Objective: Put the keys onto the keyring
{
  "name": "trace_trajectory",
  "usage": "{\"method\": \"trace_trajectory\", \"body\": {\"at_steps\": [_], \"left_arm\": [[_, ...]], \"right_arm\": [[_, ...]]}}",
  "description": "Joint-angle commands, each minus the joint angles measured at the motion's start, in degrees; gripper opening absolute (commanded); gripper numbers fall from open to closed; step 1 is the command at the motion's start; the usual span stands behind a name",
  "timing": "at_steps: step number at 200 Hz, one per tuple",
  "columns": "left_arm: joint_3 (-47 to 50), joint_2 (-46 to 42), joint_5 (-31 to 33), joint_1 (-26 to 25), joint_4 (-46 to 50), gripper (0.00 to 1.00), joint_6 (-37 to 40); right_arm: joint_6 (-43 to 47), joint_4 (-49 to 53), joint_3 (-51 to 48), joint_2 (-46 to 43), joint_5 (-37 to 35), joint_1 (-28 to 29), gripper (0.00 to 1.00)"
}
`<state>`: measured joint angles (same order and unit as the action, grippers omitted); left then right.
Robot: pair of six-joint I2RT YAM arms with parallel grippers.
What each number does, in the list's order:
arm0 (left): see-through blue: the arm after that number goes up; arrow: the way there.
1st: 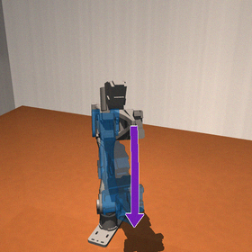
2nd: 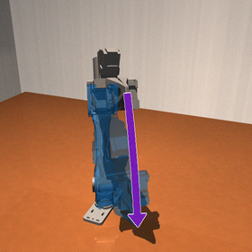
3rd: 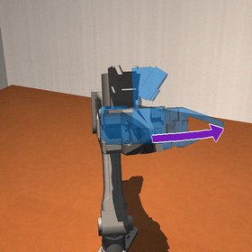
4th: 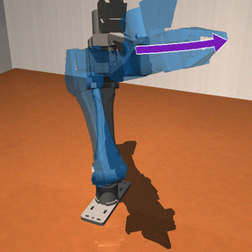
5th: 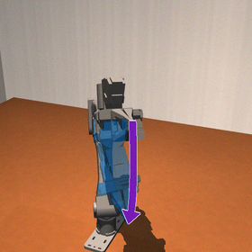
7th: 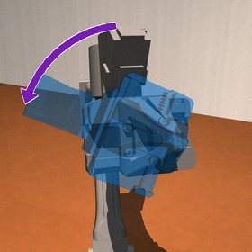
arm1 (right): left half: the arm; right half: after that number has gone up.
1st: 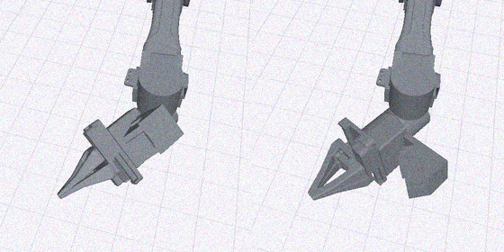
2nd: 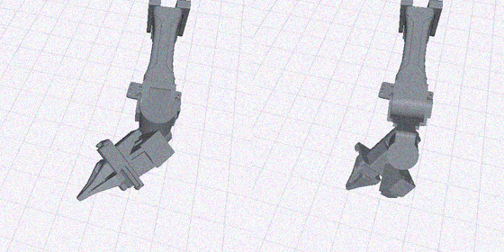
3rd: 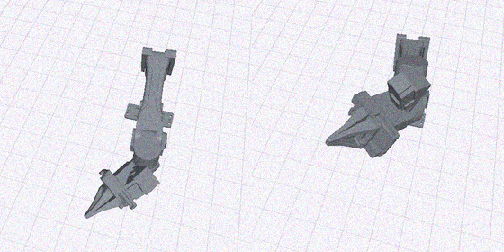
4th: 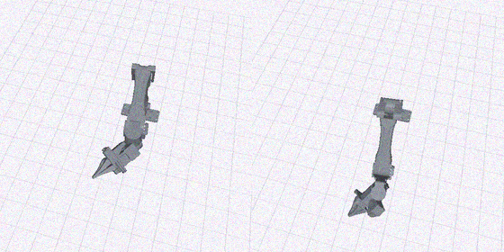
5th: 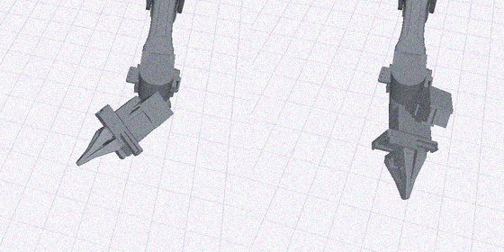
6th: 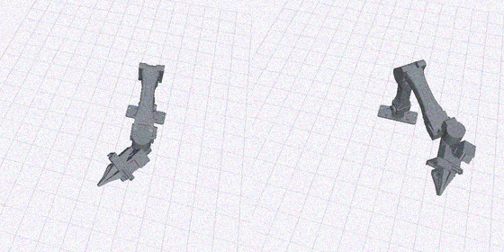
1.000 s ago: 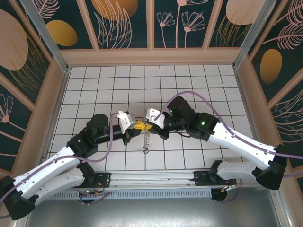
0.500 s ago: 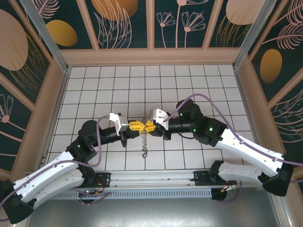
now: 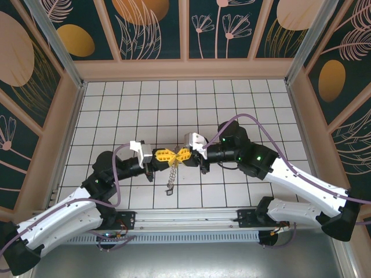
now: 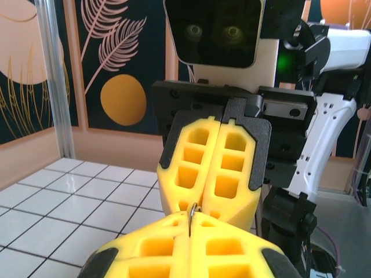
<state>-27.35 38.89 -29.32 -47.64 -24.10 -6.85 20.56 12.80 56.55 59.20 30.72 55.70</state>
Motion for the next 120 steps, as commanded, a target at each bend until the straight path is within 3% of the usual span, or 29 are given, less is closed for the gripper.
{"method": "trace_trajectory", "body": {"at_steps": [1, 23, 56, 89, 120], "left_arm": [[-5.2, 0.6, 0.9, -0.6, 7.8, 0.07, 4.1], [-8.9, 2.2, 3.4, -0.6, 18.1, 0.19, 8.3], [-11.5, 4.5, 5.2, -0.6, 25.0, 0.21, 11.7], [-12.4, 6.2, 5.6, -0.6, 25.8, 0.16, 12.7], [-12.5, 7.9, 4.8, -0.6, 25.3, 0.01, 12.9]], "right_arm": [[0.9, 0.1, 1.8, 0.9, -3.6, -0.5, 0.00], [2.2, 3.8, 4.3, 2.8, -6.2, -0.6, 0.00], [3.7, 7.6, 7.3, 5.6, -8.1, -0.6, 0.00], [4.7, 9.1, 8.5, 6.4, -7.0, -0.5, 0.00], [5.4, 10.0, 9.0, 6.8, -6.6, -0.5, 0.00]]}}
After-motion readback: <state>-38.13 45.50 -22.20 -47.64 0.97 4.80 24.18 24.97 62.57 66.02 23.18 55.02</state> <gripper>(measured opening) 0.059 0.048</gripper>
